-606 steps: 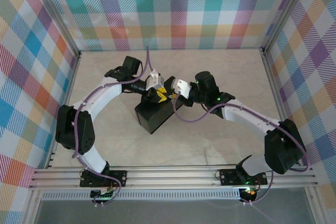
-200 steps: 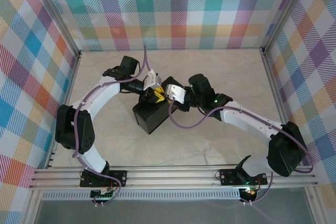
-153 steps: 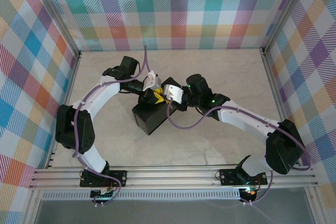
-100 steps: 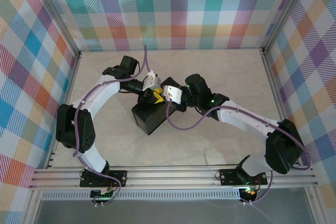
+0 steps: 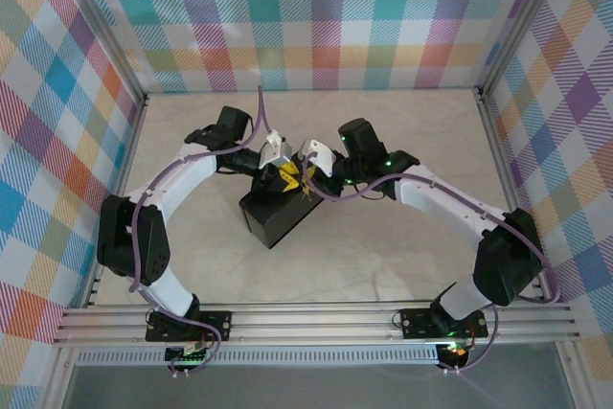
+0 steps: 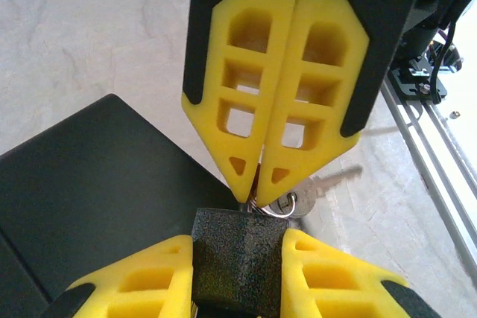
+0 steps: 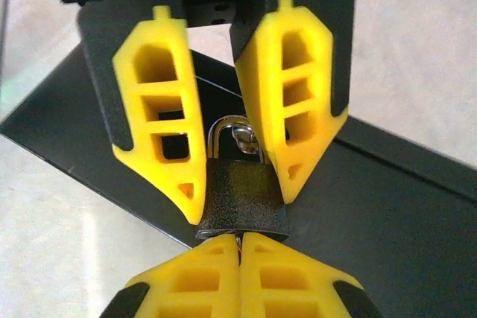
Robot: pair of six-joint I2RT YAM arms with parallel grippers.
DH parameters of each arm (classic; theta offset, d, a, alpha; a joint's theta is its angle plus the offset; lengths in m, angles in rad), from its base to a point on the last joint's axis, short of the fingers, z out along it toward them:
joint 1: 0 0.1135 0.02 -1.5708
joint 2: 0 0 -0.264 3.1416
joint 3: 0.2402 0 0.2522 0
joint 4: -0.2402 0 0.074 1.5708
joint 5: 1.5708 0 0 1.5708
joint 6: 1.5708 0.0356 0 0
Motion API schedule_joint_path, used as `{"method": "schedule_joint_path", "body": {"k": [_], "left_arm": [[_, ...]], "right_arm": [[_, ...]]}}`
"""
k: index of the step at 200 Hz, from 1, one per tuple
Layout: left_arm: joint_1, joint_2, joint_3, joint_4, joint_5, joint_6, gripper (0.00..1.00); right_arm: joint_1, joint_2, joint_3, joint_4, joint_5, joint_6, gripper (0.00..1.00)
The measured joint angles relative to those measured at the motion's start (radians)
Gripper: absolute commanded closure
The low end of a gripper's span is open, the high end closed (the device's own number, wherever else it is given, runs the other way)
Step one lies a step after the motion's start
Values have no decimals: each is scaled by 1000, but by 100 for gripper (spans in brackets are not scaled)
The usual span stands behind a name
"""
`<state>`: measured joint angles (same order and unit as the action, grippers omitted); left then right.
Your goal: Unlock a padlock with a key
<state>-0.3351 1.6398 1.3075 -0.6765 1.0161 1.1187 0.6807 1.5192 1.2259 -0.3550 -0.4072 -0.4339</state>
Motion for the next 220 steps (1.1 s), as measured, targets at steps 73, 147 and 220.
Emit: {"method": "schedule_joint_path", "body": {"k": [73,147,220], "left_arm": [[-4,-27,-41,62,-8,-59,89],[-5,-23,-1,24,13,-32,91],[-5,-20,4,25,14,-22,89]], "right_arm": [[-68,18,-34,48,-158,499,100],[-97,17,-42,68,-206,628,87],[-144,4,-40,49,-222,602,80]]}}
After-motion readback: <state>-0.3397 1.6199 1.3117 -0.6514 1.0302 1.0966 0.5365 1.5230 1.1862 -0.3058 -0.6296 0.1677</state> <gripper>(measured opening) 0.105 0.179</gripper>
